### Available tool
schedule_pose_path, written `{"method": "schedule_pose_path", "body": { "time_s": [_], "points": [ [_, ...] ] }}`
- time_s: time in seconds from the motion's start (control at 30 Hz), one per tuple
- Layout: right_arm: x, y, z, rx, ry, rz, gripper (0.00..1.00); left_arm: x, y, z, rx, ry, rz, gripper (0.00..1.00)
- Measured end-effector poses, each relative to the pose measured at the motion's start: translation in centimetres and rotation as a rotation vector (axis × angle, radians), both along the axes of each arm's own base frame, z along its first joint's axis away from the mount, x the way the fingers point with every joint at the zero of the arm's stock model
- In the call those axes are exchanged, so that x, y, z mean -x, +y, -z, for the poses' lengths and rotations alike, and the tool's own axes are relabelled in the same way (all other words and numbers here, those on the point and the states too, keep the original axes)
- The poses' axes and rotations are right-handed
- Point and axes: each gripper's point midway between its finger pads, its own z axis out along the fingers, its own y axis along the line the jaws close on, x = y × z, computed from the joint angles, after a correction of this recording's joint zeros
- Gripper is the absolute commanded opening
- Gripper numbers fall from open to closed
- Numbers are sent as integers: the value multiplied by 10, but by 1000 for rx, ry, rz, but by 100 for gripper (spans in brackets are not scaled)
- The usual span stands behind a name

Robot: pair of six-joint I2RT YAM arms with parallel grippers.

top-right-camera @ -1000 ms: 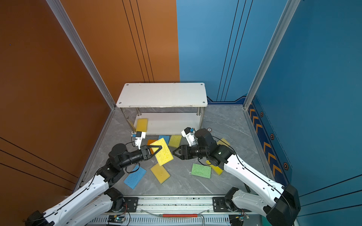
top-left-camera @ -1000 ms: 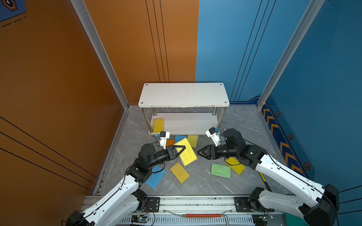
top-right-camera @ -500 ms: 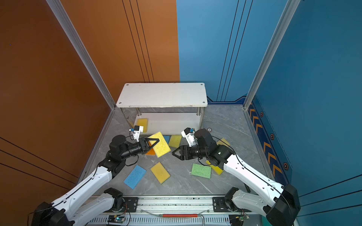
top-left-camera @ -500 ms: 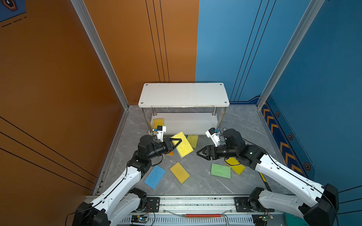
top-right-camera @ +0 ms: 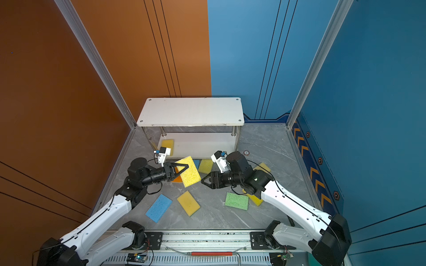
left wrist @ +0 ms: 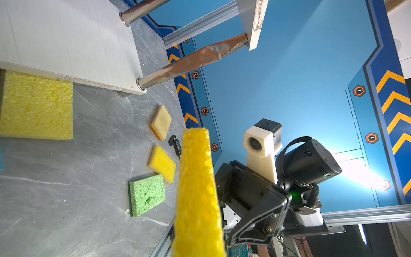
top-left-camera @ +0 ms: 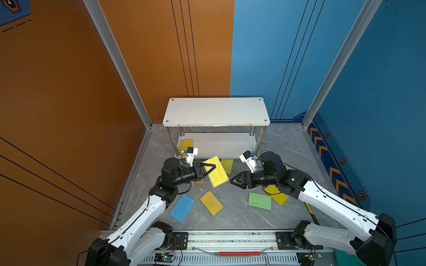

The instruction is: Place and organize the cleaning sponges onto the shelf

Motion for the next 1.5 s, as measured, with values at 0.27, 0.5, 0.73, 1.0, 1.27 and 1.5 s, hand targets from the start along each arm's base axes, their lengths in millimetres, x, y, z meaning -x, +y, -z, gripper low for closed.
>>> {"method": "schedule_pose_path", "body": {
  "time_s": [0.27, 0.5, 0.73, 1.0, 1.27, 1.5],
  "points": [
    [1, 13, 2, 8, 8, -28, 57, 1, -1, 1, 0, 2, 8, 0],
    [-5, 19, -6, 2, -11, -33, 53, -5, -7, 0, -2, 8, 44, 0],
    [-13, 27, 3, 27, -2, -41, 43, -9, -9, 5, 0, 18, 70, 0],
    [-19, 30, 12, 54, -3, -20, 23, -16, 0, 7, 7, 35, 73, 0],
    [-26, 40, 26, 81, 19, -13, 32, -15, 1, 4, 12, 25, 93, 0],
    [-32, 47, 24, 80, 15, -15, 21, -19, 3, 6, 12, 25, 90, 0]
  ]
}}
